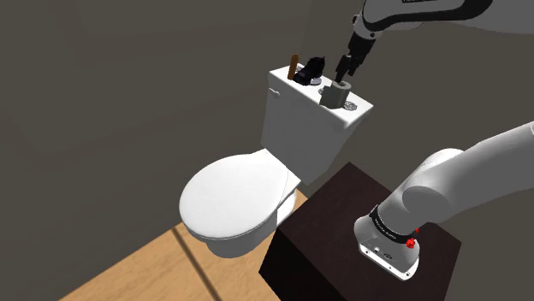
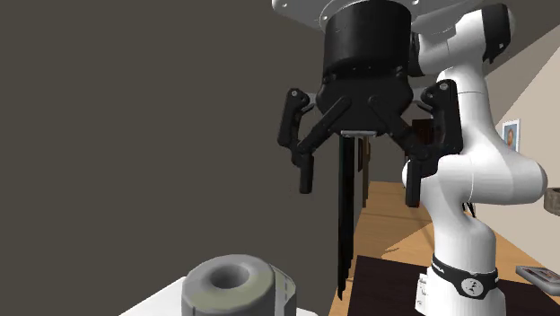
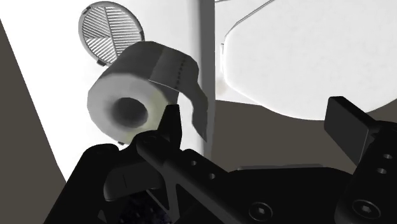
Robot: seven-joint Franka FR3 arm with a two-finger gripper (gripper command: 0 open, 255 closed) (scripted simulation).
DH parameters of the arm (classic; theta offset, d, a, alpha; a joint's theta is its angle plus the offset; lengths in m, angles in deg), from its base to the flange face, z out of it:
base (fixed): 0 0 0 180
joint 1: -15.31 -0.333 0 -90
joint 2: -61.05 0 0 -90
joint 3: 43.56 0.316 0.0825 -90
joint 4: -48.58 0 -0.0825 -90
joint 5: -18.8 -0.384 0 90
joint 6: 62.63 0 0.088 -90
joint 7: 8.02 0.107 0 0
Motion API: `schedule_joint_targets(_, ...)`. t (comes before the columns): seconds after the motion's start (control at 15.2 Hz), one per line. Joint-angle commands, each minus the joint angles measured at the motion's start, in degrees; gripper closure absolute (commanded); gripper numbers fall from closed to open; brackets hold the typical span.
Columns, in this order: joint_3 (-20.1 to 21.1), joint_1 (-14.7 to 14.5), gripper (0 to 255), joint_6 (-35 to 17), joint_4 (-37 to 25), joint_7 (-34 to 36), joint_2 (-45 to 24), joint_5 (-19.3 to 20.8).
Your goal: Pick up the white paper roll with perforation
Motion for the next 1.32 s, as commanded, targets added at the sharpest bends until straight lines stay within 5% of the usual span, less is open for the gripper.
schedule_joint_targets(0.0, -2.1, -0.1, 0, -1.6, -2.7, -2.9, -4.2, -1.5)
schedule_joint_targets(0.59, -9.0, 1.9, 0, -5.4, -16.8, -18.1, -24.6, -14.0)
schedule_joint_targets(1.19, -8.7, 2.3, 0, -10.8, -13.2, -19.3, -26.7, -15.5)
schedule_joint_targets(1.25, -8.7, 2.3, 255, -10.9, -13.0, -19.3, -26.6, -15.5)
